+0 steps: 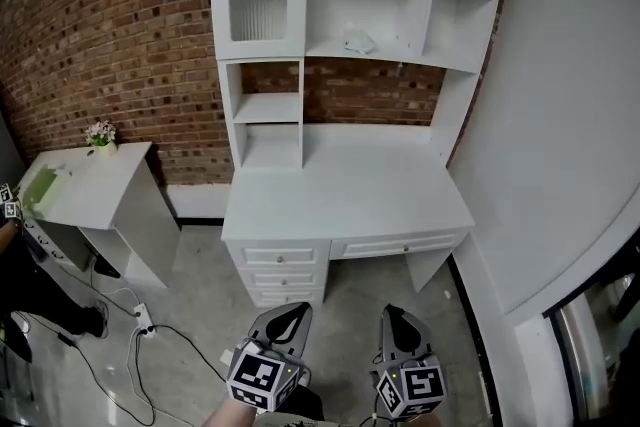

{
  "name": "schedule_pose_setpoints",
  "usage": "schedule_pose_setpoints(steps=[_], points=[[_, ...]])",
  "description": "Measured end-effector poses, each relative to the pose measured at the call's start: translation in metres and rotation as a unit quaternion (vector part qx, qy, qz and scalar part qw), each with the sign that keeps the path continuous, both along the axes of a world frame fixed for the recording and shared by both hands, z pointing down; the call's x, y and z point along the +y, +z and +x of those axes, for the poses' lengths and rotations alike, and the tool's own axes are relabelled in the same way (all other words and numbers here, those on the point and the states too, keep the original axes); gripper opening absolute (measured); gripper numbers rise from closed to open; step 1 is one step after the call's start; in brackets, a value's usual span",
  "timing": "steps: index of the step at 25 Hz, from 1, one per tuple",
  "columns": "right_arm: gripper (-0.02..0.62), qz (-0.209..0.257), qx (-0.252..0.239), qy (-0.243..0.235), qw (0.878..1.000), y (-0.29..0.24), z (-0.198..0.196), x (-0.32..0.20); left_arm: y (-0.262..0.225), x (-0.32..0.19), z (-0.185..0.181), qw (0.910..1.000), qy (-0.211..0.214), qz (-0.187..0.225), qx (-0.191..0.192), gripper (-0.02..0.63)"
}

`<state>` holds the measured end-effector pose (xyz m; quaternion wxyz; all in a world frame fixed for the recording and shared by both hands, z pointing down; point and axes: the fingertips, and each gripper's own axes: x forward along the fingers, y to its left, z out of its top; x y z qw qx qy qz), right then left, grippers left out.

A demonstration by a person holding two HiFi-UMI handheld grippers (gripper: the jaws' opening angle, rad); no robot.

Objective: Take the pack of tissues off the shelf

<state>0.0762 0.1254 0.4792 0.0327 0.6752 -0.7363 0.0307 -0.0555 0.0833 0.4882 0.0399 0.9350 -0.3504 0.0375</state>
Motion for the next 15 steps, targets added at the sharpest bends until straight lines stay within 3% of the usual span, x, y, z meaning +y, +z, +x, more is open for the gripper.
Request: schedule_pose_setpoints(steps=[9, 15], points=[[0.005, 0.0, 0.01, 0.004, 1.0, -0.02, -0.004, -0.18, -0.021, -0.177, 0.004, 0.9996, 0.024, 0.006, 0.01, 0.014], [0.005, -0.001, 0.015, -0.005, 1.0, -0.027, -0.006, -0.265, -0.022, -0.262, -0.003, 0.9999, 0.013, 0.002, -0.001, 0.012]])
